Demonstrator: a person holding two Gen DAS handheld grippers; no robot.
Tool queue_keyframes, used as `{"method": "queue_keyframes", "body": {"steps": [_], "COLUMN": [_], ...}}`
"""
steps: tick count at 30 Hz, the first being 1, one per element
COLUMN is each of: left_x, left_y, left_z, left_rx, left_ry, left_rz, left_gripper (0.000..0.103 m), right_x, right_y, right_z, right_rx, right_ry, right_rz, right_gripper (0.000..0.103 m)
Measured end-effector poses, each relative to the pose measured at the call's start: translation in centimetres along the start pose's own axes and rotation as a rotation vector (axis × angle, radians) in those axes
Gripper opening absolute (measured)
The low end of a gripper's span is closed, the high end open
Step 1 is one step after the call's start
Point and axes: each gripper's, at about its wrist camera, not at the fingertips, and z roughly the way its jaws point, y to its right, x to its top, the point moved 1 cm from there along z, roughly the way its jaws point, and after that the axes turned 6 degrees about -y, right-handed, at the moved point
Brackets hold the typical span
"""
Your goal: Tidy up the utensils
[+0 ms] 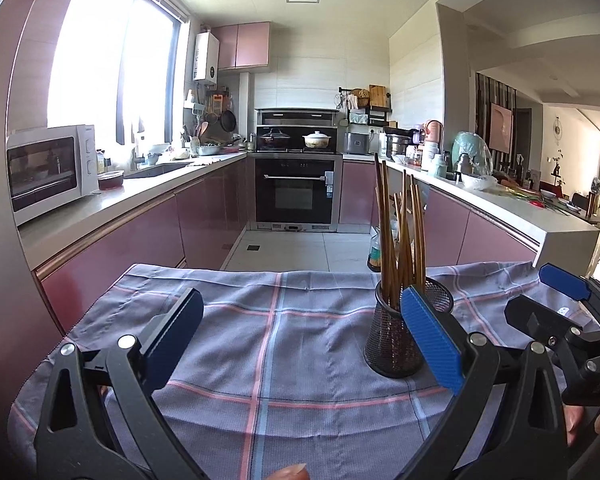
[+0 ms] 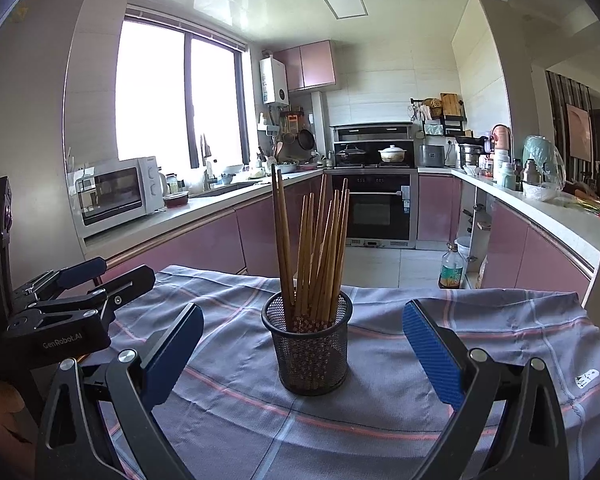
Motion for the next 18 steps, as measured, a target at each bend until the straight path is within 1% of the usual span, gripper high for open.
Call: {"method": "queue_keyframes", "body": {"steps": [18], "left_x": [-0.1], "left_y": [0.1], "left_z": [-0.31], "left_rx": [0.013], "left_ry": [0.005], "left_rz": [-0.013], "left_gripper": [0.097], "right_x": [0.13], "right_y": [-0.36], "right_z": [-0.19], "right_rx": [0.004], "right_ry": [0.014], "right_rz": [-0.001], "right_gripper": [0.096]}}
